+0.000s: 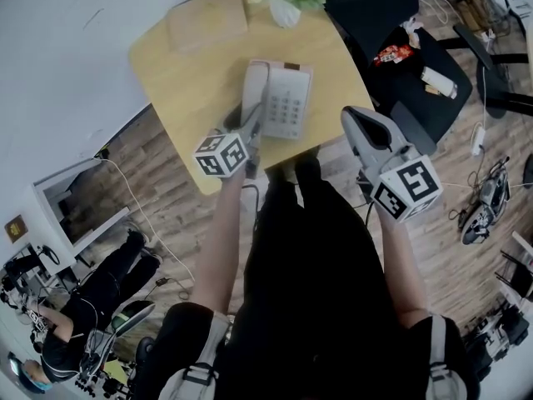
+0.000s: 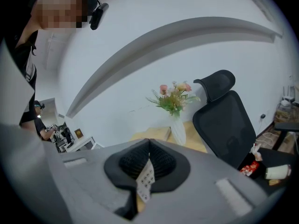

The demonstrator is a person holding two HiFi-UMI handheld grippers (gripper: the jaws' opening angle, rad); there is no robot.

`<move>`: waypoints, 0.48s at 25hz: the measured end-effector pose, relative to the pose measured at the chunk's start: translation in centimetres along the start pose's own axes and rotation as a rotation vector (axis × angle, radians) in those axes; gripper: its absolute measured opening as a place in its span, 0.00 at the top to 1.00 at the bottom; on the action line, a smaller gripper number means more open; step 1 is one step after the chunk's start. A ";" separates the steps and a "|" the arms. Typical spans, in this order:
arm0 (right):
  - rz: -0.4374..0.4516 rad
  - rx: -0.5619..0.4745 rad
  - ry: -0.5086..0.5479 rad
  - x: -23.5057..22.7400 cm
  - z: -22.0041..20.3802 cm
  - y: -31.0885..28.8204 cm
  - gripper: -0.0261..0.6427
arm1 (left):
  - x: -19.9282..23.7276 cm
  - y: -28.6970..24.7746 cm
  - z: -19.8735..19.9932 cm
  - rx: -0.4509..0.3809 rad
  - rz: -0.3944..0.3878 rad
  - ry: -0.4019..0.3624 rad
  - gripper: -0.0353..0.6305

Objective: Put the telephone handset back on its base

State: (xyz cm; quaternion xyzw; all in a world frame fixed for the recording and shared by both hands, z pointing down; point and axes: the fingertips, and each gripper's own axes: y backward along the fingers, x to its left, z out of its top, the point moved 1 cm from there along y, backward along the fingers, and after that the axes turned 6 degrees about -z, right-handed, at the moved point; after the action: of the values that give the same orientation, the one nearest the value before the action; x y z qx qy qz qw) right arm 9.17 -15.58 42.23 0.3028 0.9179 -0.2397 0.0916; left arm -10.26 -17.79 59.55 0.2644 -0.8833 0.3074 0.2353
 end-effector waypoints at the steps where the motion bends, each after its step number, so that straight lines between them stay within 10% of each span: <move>1: 0.004 0.002 0.000 -0.1 0.0 -0.1 0.96 | 0.0 -0.1 0.0 0.002 0.003 -0.008 0.62; 12: 0.018 0.008 0.006 -0.8 0.6 -0.5 0.96 | 0.5 -1.0 -0.4 0.053 0.027 -0.079 0.62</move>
State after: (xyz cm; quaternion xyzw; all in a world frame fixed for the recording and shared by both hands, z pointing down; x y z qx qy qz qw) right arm 9.54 -16.63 42.13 0.3121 0.9144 -0.2417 0.0899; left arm -9.93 -18.38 60.53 0.2704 -0.8871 0.3230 0.1889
